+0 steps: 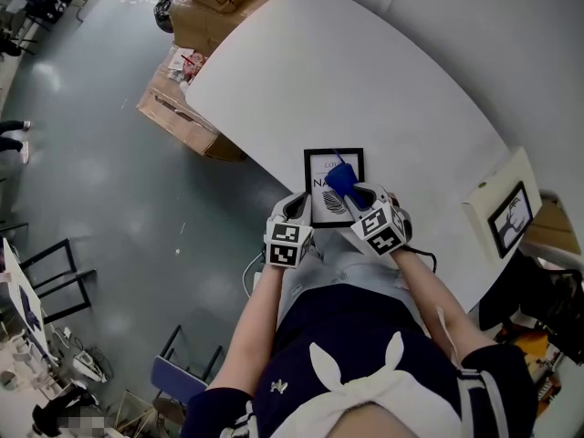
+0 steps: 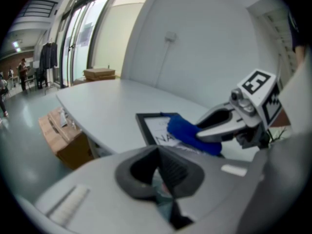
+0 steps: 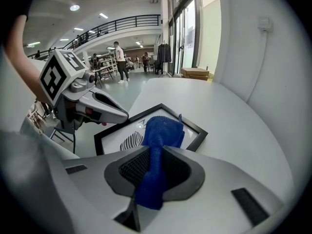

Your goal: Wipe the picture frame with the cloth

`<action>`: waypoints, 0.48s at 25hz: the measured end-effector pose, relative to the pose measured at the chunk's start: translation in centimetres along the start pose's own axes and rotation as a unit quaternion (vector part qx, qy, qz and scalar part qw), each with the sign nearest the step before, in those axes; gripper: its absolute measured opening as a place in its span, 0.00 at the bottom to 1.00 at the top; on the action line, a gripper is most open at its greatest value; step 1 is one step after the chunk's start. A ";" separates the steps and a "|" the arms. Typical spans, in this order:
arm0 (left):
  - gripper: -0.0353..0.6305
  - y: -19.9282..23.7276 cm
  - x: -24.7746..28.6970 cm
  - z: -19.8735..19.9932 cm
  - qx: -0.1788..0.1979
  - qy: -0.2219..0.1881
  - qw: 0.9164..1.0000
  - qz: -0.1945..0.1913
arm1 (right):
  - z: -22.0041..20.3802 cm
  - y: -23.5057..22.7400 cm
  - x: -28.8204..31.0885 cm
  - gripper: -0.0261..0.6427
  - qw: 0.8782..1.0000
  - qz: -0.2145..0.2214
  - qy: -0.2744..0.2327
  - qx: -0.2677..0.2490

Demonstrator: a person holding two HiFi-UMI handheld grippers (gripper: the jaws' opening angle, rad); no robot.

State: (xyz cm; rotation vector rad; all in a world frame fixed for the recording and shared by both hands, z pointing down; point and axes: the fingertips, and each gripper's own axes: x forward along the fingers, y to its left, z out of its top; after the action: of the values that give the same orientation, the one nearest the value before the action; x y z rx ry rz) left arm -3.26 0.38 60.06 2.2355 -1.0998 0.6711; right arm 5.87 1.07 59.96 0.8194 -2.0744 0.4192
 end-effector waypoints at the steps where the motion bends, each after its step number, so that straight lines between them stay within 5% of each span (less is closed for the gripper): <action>1: 0.06 0.0 0.0 0.0 0.001 0.000 1.000 0.000 | -0.3 0.4 -0.1 0.14 1.000 0.003 0.001 0.000; 12: 0.06 0.0 0.0 -0.2 0.004 0.004 1.000 -0.003 | -2.5 3.9 -1.8 0.14 0.999 0.035 0.027 0.009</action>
State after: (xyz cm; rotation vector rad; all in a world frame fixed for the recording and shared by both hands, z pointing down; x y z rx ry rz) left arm -3.31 0.50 60.24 2.2396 -1.0882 0.6831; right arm 5.47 6.04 59.98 0.7385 -2.0558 0.4945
